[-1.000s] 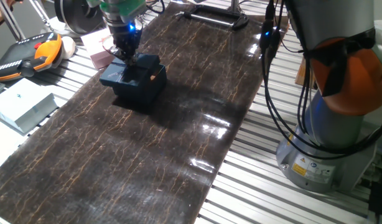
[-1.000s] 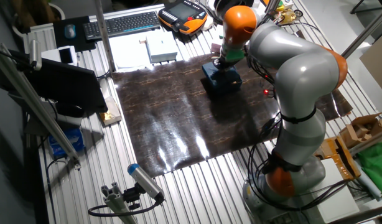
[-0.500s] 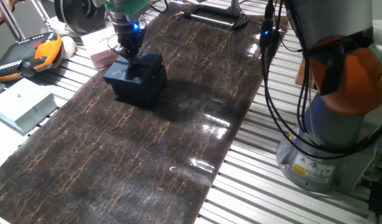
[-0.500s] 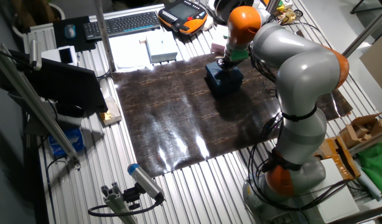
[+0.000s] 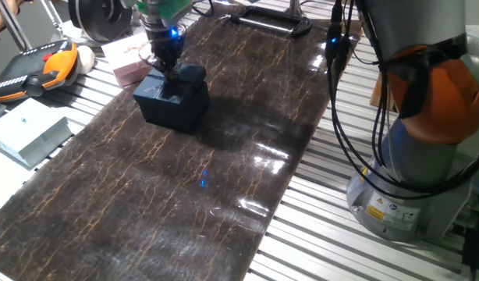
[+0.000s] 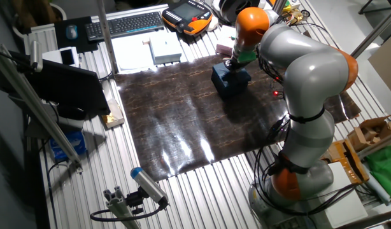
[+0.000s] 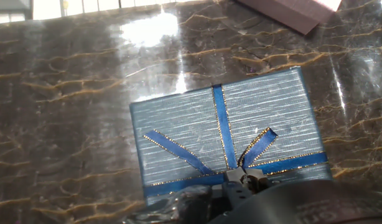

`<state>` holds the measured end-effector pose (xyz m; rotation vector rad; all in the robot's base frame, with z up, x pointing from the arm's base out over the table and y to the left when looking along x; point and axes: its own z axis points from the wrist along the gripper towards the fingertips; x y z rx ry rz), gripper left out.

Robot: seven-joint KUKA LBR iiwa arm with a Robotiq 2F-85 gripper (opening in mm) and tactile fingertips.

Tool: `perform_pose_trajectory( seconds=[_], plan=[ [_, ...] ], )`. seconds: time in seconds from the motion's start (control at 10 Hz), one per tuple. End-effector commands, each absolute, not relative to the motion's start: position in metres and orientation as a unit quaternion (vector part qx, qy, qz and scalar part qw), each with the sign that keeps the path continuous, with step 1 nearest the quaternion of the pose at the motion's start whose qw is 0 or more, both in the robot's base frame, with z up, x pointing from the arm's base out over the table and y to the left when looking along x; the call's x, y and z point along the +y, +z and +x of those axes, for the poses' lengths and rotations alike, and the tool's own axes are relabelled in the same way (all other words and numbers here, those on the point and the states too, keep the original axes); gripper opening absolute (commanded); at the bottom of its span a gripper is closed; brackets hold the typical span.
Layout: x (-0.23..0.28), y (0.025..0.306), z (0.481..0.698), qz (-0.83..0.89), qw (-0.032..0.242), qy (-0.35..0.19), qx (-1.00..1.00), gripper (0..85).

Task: Cover the box

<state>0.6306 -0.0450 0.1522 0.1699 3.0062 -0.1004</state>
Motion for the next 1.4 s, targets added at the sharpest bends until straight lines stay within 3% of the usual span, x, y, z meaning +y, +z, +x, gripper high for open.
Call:
perform_pose_trajectory(
  seconds=[0.0, 1.3],
  plan=[
    [-0.0459, 0.1520, 0.6311, 0.057, 0.064, -0.034, 0.996, 0.7],
    [-0.0512, 0.1443, 0.6314, 0.070, 0.059, -0.032, 0.995, 0.7]
  ],
)
